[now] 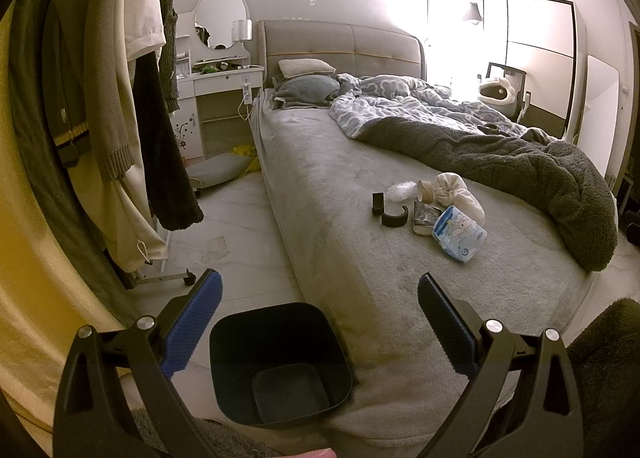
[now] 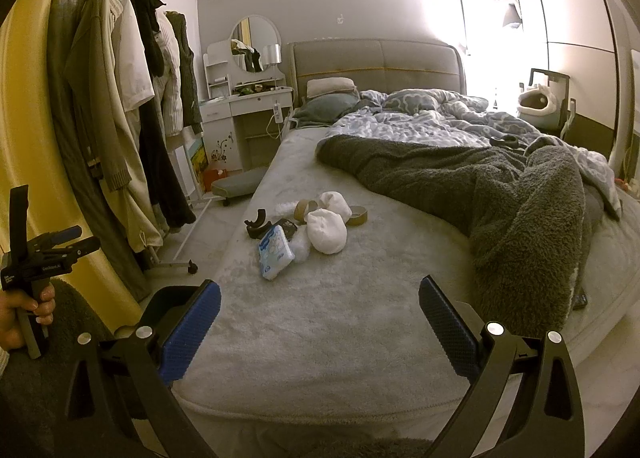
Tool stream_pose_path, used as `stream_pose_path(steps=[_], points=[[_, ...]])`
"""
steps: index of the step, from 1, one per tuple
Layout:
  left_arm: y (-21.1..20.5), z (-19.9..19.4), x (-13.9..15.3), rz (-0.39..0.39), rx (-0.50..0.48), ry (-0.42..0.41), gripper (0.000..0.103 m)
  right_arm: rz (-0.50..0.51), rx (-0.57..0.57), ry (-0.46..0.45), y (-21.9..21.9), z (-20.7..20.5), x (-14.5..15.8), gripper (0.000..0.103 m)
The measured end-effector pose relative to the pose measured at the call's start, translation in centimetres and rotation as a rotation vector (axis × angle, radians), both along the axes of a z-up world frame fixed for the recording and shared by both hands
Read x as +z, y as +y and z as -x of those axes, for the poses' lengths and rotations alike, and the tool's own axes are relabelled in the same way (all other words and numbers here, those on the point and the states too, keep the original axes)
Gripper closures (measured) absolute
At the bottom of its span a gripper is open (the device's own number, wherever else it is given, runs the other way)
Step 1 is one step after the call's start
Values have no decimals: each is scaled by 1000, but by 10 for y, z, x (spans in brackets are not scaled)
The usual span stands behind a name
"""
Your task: Collect trash
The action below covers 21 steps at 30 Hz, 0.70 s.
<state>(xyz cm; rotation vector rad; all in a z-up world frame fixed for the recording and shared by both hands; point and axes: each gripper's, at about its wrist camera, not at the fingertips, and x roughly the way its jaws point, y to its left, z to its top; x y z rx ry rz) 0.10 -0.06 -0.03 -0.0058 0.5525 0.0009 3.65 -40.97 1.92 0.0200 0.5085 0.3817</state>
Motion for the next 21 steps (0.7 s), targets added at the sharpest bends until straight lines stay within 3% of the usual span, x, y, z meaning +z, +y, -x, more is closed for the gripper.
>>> stream_pose_path(steps=[21], points=[[-7,0,-7,-2,5,-1,3,9,8,20,3,-3,-1,3]])
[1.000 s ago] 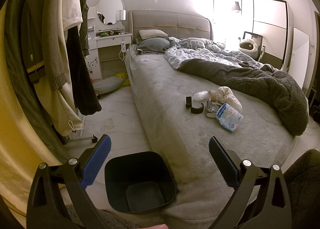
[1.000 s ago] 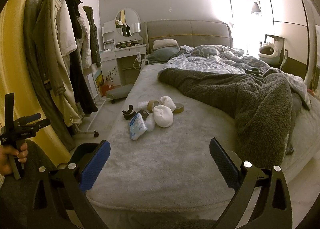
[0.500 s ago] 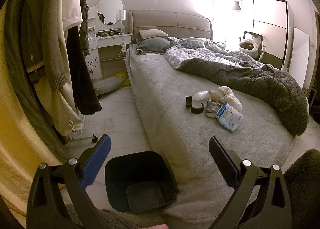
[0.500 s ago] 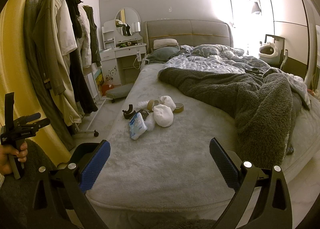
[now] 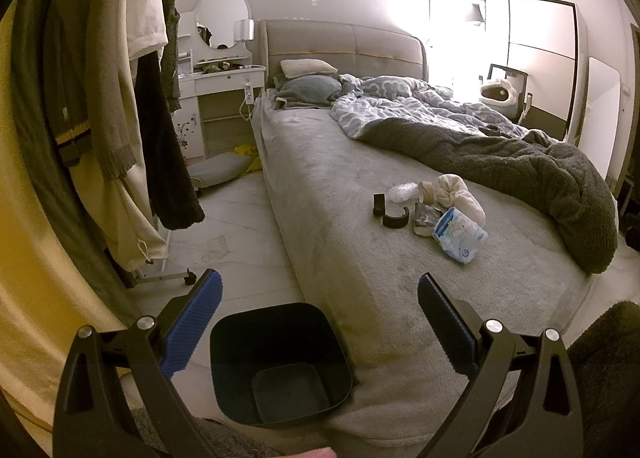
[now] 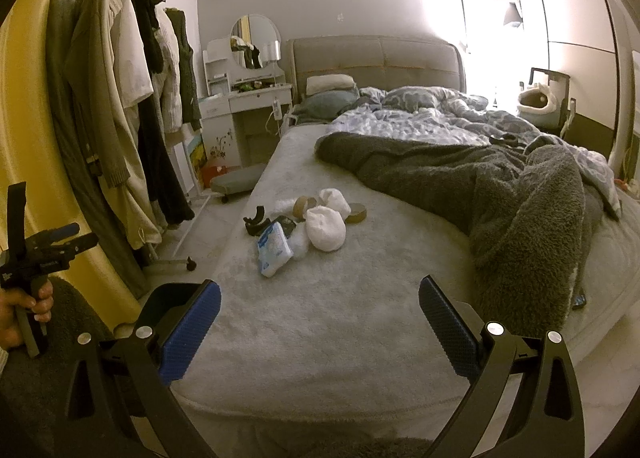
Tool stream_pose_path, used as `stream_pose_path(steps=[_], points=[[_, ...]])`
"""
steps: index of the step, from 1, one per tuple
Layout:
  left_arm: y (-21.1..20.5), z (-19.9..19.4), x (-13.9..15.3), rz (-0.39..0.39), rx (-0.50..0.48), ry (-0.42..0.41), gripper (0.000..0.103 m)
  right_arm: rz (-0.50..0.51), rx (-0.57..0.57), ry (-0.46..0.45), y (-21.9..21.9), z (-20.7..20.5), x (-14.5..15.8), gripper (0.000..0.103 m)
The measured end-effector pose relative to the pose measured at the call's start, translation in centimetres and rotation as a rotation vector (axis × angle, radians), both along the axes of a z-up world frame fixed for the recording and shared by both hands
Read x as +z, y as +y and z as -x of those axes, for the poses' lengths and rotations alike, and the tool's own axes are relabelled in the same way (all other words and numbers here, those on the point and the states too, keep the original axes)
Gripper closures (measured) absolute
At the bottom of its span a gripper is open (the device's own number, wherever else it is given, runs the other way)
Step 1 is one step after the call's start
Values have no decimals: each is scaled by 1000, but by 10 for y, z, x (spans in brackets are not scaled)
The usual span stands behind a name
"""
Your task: Collect trash
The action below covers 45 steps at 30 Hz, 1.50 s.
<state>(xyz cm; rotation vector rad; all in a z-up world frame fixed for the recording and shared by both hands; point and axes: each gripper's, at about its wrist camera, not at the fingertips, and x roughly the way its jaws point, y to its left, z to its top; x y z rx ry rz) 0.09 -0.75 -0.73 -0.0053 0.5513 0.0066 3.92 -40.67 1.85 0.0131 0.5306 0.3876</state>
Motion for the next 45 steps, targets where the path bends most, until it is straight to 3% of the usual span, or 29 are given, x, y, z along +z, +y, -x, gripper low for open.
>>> stream_pose_path(steps=[9,22,27,45], points=[[8,-7,-1,26,-11,23,3,13,25,75,-3,-16,-9,3],[5,-31,-2,91,-56,26,4,-8,20,102,8,-66,-21,3],[0,-49,-11,120,-110,45,5,-15,49,127,12,-94,-32,6],[-65,-118,-52,10,-426,116,4,-55,128,239,23,-191,-73,21]])
